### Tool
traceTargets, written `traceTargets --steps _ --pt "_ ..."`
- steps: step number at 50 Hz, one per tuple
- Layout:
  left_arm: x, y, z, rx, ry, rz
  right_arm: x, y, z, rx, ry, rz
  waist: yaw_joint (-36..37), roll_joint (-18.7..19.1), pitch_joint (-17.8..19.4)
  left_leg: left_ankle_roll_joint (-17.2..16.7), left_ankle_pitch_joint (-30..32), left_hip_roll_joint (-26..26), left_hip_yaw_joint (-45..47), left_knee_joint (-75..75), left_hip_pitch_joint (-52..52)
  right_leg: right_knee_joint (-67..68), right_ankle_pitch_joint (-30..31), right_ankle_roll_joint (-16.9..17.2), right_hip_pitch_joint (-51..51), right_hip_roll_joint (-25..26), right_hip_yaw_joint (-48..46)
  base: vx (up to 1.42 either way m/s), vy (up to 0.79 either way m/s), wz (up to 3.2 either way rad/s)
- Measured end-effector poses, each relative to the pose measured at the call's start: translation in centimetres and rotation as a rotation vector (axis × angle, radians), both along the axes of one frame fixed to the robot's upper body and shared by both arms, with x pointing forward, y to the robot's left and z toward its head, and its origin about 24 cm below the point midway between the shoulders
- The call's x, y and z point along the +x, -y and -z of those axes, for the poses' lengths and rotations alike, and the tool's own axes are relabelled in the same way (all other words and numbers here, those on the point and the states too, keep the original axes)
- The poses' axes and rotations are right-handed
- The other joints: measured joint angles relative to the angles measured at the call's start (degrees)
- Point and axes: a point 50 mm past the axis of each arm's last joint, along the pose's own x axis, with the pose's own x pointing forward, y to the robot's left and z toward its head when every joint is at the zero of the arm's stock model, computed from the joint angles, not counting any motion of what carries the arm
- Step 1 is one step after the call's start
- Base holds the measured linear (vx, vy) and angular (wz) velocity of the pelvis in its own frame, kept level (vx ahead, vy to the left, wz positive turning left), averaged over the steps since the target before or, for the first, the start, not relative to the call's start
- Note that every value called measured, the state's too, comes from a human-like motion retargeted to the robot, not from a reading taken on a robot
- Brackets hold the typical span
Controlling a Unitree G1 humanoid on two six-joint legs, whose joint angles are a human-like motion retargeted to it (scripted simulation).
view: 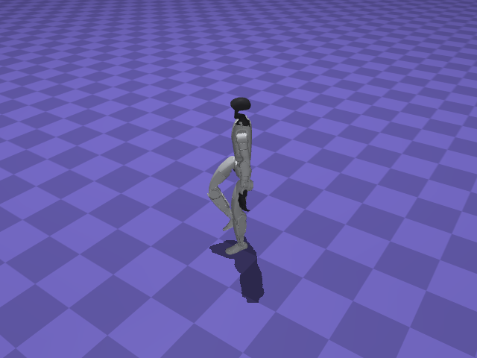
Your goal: Kungfu
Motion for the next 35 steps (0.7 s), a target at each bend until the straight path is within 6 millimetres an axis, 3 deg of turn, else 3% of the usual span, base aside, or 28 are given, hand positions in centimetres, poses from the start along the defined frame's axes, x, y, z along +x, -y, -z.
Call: traceTargets --steps 9,14,18,21,24,26,28,30,33,35 --pt "-1.0 -0.3 -0.1 0.027 0.002 -0.041 -1.7 -1.0 0.4 0.031 -0.033 0.013 -0.04 3.14 -2.82 0.13 -1.54 2.90 -2.06 1.72 -3.55 20.37 -9.28 0.00 -13.10 1.96 -5.68 0.11 -0.03 -0.04" --pt "-0.5 0.9 0.4 -0.002 0.063 -0.150 -0.3 -0.8 0.1 0.023 0.040 0.011 0.65 1.64 -2.89 0.56 -5.05 2.17 -0.55 7.01 -5.15 19.40 -10.09 0.00 -11.80 2.62 -4.68 0.06 -0.01 -0.21" --pt "1.3 1.8 0.6 -0.019 0.156 -0.242 2.0 0.0 -0.8 -0.007 0.187 0.044 1.36 -1.98 -0.99 0.00 -10.27 0.84 1.87 16.28 -6.35 7.28 -5.84 0.00 -5.44 6.85 2.07 0.06 -0.11 -0.19" --pt "1.7 3.3 1.1 0.023 0.231 -0.341 2.3 -0.3 -1.3 0.022 0.273 0.091 -0.77 -2.84 -1.90 1.29 -11.51 -2.92 1.84 17.34 -5.08 -8.07 -3.81 0.00 2.99 4.85 6.43 0.28 0.11 0.51" --pt "3.2 4.7 1.1 0.012 0.395 -0.531 3.2 -0.5 -2.1 0.120 0.376 0.139 -3.22 -5.25 -3.01 1.84 -6.45 -10.07 3.37 12.24 -0.01 -25.53 -2.03 -0.67 12.25 2.96 14.94 0.30 0.07 0.73" --pt "5.4 3.4 0.1 -0.003 0.560 -0.708 4.3 -0.6 -3.1 0.227 0.462 0.153 -3.96 -7.57 -2.07 -0.25 0.64 -13.57 5.41 9.33 3.97 -39.35 -0.11 -2.42 20.23 2.08 20.19 0.12 -0.06 0.14" --pt "8.1 0.2 -2.2 -0.022 0.794 -0.890 5.7 -1.0 -4.2 0.350 0.556 0.160 -5.08 -10.36 -0.74 -4.65 9.24 -16.78 6.36 9.30 6.35 -51.72 4.67 -4.67 27.82 -0.86 21.88 0.05 -0.04 0.25" --pt "10.9 -4.7 -6.5 -0.071 1.096 -1.036 7.1 -1.6 -5.7 0.485 0.660 0.168 -5.68 -11.61 0.61 -11.18 17.74 -16.45 7.81 15.30 4.26 -56.84 1.23 -10.88 32.77 -3.90 17.34 -0.10 0.15 0.64" --pt "15.9 -11.2 -16.6 -0.255 1.627 -1.126 8.9 -2.3 -8.3 0.681 0.815 0.189 -5.37 -11.30 0.09 -11.18 22.58 -16.12 17.34 29.83 -8.16 -53.92 -3.46 -14.59 29.09 -9.41 13.99 -0.36 0.52 0.88" --pt "19.4 -13.0 -24.3 -0.488 1.965 -1.071 9.3 -3.1 -9.5 0.815 0.861 0.207 -1.47 -11.40 -1.66 -11.18 17.98 -13.79 15.06 35.95 -14.03 -51.21 -5.18 -15.82 25.91 -8.39 15.94 0.06 -0.46 -0.46"
